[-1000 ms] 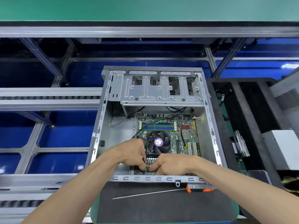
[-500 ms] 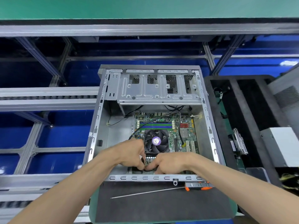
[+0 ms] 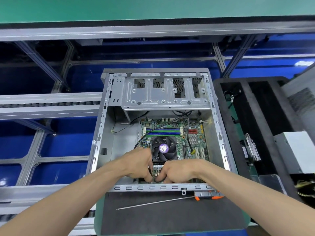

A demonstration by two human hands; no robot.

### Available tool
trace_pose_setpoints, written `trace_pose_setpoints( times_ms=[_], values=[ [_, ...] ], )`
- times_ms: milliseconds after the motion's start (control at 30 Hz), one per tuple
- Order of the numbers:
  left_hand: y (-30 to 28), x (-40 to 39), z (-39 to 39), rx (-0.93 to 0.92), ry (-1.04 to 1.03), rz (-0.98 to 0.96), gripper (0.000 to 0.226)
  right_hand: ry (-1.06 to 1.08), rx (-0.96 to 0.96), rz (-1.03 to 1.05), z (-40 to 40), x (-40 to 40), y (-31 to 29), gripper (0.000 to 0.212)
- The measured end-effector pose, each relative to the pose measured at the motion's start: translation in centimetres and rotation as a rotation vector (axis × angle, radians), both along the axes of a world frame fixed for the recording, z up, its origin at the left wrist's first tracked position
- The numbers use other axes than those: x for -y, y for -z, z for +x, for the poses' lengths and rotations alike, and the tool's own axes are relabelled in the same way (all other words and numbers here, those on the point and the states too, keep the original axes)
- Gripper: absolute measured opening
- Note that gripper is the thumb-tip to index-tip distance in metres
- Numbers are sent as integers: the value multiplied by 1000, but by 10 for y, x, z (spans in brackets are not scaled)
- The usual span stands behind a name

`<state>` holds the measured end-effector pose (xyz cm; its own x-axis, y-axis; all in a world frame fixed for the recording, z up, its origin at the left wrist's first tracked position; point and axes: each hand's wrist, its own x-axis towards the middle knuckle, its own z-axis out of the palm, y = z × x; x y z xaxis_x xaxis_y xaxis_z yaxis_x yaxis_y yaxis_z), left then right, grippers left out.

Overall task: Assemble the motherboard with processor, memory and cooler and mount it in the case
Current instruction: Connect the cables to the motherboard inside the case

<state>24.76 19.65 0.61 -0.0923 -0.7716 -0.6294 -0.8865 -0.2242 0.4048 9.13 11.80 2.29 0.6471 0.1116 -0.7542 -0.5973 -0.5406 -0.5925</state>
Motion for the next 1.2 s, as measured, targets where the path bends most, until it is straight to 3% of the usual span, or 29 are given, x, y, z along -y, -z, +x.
trace_pose_setpoints(
  times_ms=[400, 500, 567, 633, 700, 767, 833, 933, 1200],
  values=[
    [4, 1, 2, -50, -46, 34, 22, -13, 21, -24, -1, -2, -14, 40],
    [5, 2, 3, -34, -32, 31, 18, 262, 273, -107, -10, 0, -22, 20],
    [4, 3, 2, -17, -42, 40, 20, 427, 591, -387, -16, 3, -22, 11],
    [2, 3, 1, -23, -58, 57, 23, 350, 728, -703, -16, 6, -18, 41],
    [2, 3, 1, -28, -64, 61, 19, 211, 611, -841, -13, 9, -8, 80],
    [0, 3, 0, -38, -68, 60, 21, 150, 467, -852, -8, 13, 1, 102],
    [1, 3, 0, -39, -67, 58, 12, 117, 394, -829, -3, 17, 8, 103],
    [1, 3, 1, -47, -73, 61, 19, 98, 391, -798, 0, 21, 13, 93],
    [-1, 2, 0, -16, -57, 58, 20, 128, 407, -764, -1, 23, 17, 113]
  ],
)
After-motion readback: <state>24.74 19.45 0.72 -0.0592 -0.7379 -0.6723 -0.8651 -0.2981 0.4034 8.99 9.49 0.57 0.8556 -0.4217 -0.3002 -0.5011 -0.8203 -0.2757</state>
